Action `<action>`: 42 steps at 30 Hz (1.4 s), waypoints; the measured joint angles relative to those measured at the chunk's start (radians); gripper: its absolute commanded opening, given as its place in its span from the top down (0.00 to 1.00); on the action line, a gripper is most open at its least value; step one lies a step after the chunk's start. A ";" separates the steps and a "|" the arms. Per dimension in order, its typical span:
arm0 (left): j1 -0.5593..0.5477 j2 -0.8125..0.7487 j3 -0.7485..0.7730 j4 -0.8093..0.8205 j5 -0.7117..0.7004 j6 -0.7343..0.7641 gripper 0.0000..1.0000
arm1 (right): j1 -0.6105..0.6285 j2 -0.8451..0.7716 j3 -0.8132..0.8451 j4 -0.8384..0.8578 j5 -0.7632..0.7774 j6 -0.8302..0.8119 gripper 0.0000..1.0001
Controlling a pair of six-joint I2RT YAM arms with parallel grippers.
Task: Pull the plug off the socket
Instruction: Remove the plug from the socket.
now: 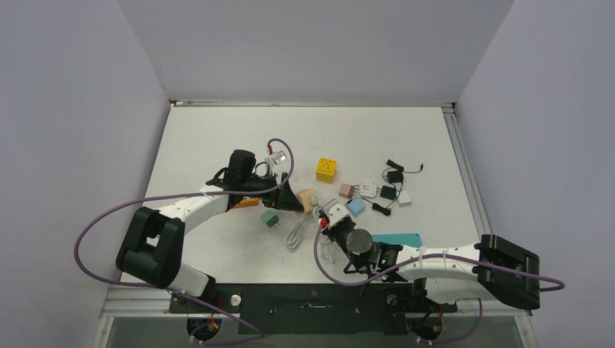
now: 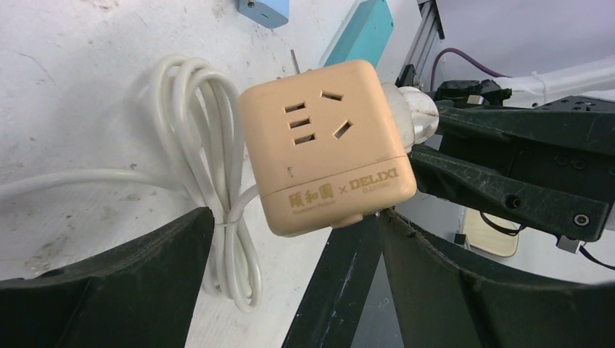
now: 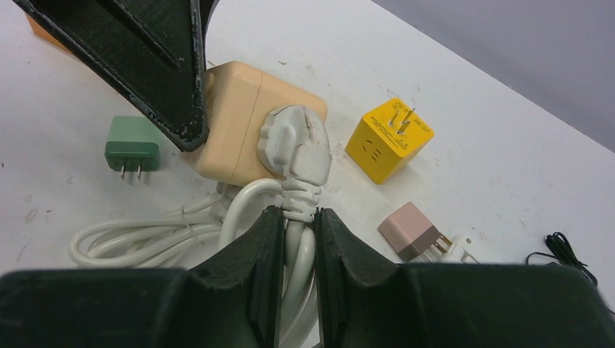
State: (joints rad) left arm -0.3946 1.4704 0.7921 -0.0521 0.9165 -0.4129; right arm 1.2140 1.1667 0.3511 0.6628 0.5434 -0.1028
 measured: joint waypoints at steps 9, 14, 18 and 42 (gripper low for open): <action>-0.057 0.040 0.009 0.002 0.015 -0.021 0.20 | 0.072 0.066 0.002 0.058 0.102 -0.075 0.95; -0.058 0.047 0.013 0.003 0.019 -0.029 0.32 | 0.103 0.095 0.008 0.070 0.130 -0.110 0.95; -0.058 0.049 0.016 0.002 0.026 -0.029 0.48 | 0.110 0.096 0.010 0.079 0.143 -0.127 0.95; -0.118 -0.012 0.086 -0.132 -0.183 0.093 1.00 | 0.068 0.087 0.015 0.060 0.142 -0.086 0.95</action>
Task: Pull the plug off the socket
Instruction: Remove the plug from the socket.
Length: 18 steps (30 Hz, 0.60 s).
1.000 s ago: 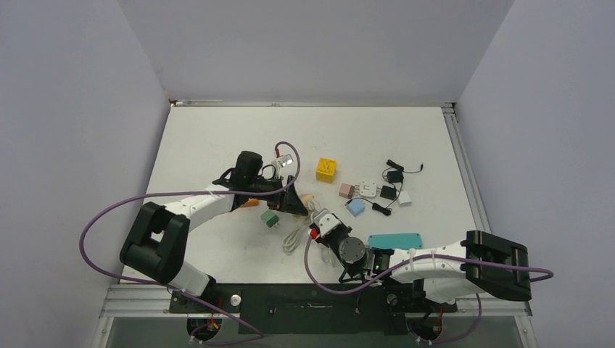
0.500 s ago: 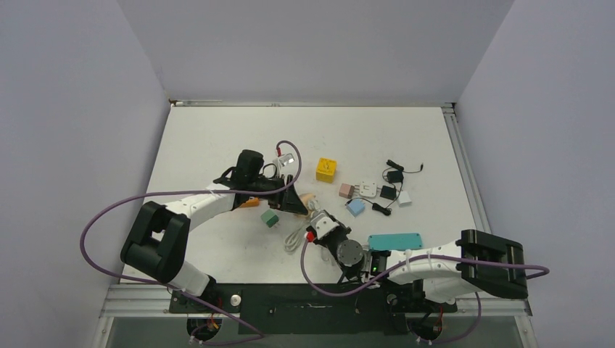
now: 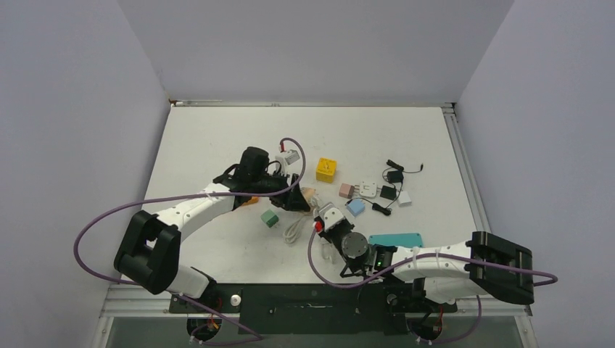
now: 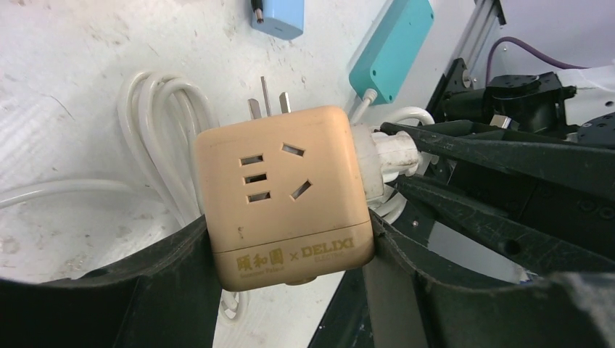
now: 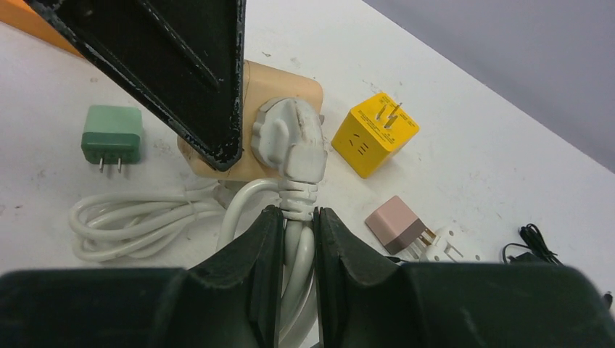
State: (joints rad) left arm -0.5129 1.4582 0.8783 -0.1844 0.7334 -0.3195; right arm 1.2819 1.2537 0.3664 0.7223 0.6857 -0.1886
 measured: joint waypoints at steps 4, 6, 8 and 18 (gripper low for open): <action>-0.021 -0.015 0.019 -0.007 -0.054 0.019 1.00 | -0.042 -0.045 -0.009 -0.031 -0.063 0.048 0.95; -0.023 -0.018 0.019 -0.013 -0.063 0.026 1.00 | -0.046 -0.045 -0.010 -0.039 -0.075 0.056 0.95; -0.023 -0.018 0.018 -0.018 -0.060 0.025 1.00 | -0.046 -0.045 -0.010 -0.045 -0.085 0.064 0.95; 0.076 -0.030 -0.080 0.097 0.067 -0.067 1.00 | -0.051 0.042 0.039 -0.014 -0.112 0.097 0.95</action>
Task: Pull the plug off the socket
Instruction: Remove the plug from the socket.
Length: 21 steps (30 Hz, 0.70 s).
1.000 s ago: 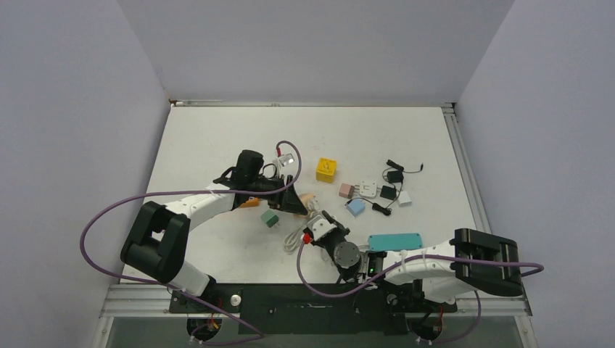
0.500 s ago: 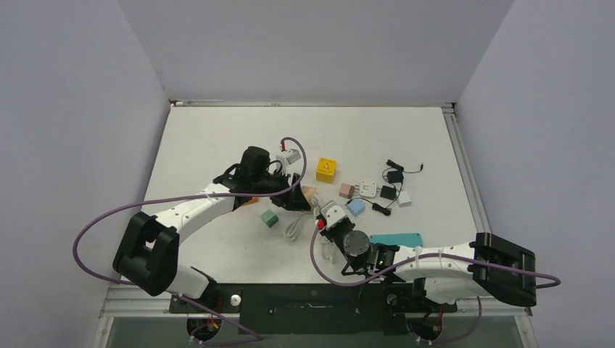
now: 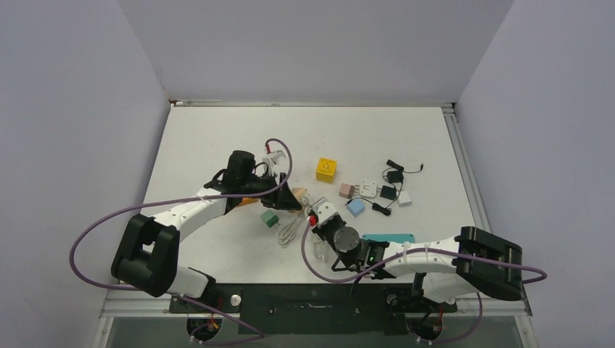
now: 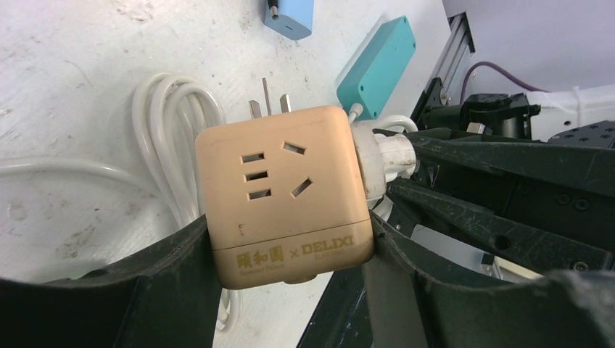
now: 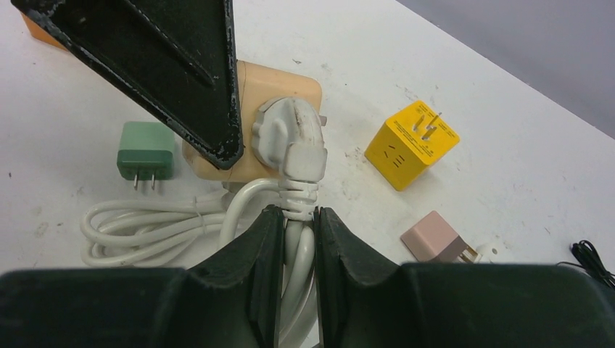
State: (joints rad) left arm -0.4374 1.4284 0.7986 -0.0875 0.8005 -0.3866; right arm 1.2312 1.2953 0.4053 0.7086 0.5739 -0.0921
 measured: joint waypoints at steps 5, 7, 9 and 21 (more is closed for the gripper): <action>0.053 -0.011 -0.047 0.078 0.021 -0.062 1.00 | -0.016 0.083 0.066 0.001 -0.003 0.026 0.95; 0.062 -0.018 -0.060 0.097 0.013 -0.072 1.00 | -0.021 0.105 0.085 0.000 -0.003 0.034 0.95; 0.066 -0.035 -0.069 0.099 0.000 -0.071 1.00 | -0.022 0.115 0.096 -0.002 -0.006 0.043 0.95; -0.079 -0.129 0.035 -0.152 -0.332 0.139 1.00 | -0.041 0.075 0.060 -0.029 -0.043 0.076 0.95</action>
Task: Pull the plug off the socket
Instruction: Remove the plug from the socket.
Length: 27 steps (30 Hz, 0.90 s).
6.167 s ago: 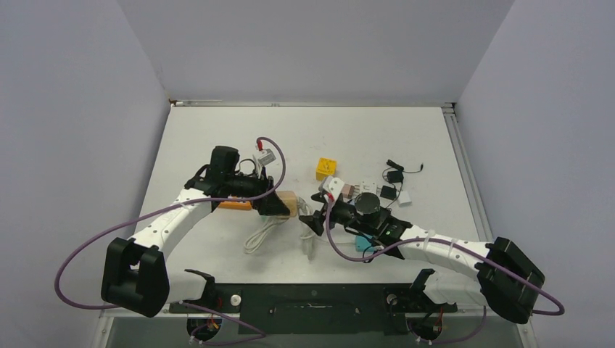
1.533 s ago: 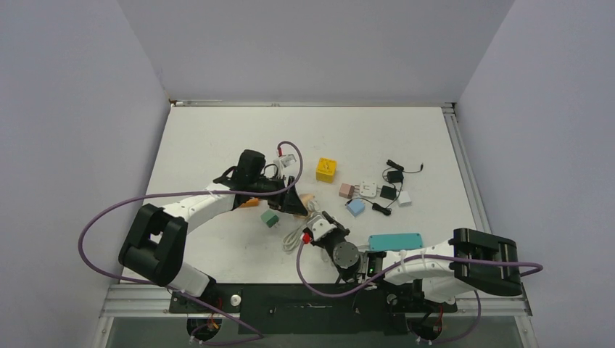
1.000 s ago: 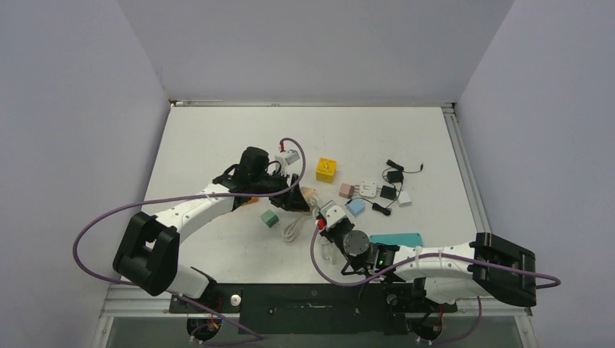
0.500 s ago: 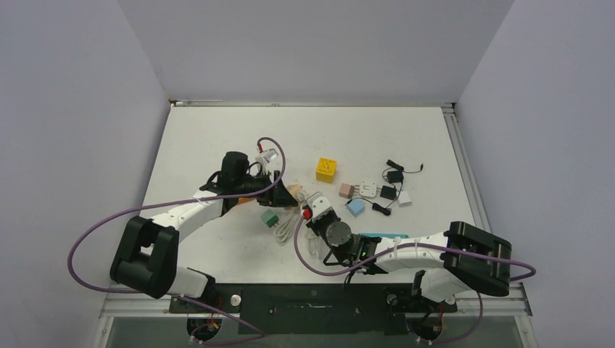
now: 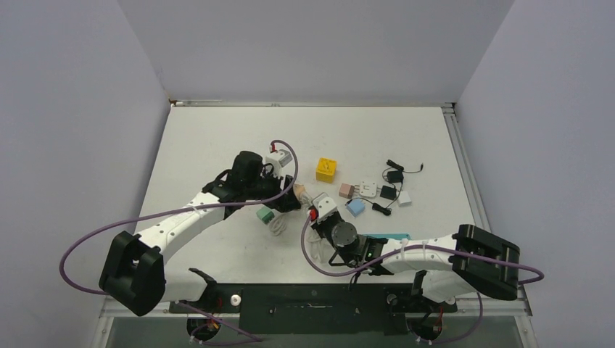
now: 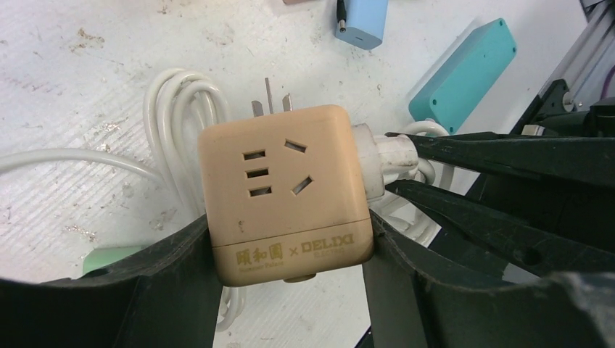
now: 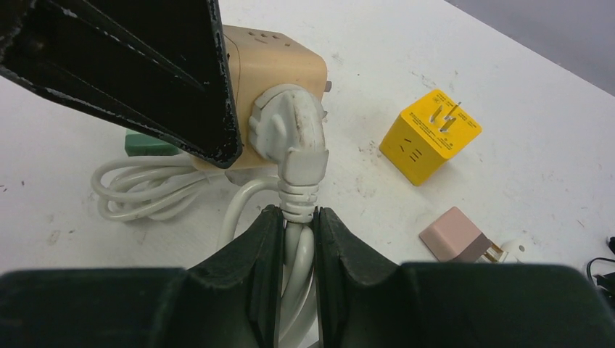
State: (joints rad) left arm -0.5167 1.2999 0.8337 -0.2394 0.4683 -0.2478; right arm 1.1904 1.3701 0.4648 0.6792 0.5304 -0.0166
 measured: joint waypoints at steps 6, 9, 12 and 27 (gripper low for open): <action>-0.076 0.000 0.060 -0.059 -0.089 0.039 1.00 | -0.011 -0.104 -0.049 -0.027 -0.028 0.006 0.95; -0.091 0.000 0.068 -0.068 -0.111 0.050 1.00 | -0.014 -0.119 -0.057 -0.031 -0.036 0.007 0.95; -0.095 0.001 0.069 -0.079 -0.121 0.054 1.00 | -0.014 -0.120 -0.058 -0.038 -0.046 0.006 0.95; 0.107 -0.023 -0.050 0.039 0.158 -0.005 1.00 | -0.020 0.037 0.031 0.034 -0.080 0.058 0.95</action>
State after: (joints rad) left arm -0.4095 1.2766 0.7837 -0.2008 0.6262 -0.2523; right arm 1.1706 1.4071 0.4957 0.7128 0.4507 0.0414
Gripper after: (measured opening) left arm 0.564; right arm 0.188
